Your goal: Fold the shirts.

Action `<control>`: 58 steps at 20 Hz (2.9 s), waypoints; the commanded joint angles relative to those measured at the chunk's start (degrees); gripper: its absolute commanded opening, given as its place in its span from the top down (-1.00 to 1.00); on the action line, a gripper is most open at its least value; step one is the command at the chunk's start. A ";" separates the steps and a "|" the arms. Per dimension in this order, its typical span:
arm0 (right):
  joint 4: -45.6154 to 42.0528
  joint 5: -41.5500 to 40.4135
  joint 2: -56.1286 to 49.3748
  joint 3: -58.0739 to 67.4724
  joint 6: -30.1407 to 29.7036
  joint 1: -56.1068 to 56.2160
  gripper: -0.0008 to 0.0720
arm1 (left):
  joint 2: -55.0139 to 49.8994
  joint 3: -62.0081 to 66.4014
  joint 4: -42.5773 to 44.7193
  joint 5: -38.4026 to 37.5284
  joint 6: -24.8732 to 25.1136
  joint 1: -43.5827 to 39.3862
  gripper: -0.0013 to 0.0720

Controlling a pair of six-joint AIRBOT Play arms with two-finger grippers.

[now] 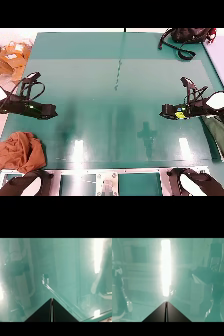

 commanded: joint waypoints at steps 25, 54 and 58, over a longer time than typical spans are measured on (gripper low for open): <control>0.02 0.00 0.04 -0.02 0.02 0.07 0.93 | 0.04 -21.22 40.19 -4.00 -18.12 0.07 0.92; 11.19 -3.67 -6.25 -1.73 -1.55 5.75 -0.26 | -17.88 19.54 2.69 -6.03 -4.02 -2.75 -1.00; 11.96 -5.14 -13.92 -3.69 -1.49 10.97 -0.26 | -17.94 8.61 3.50 0.42 -3.98 2.91 -1.00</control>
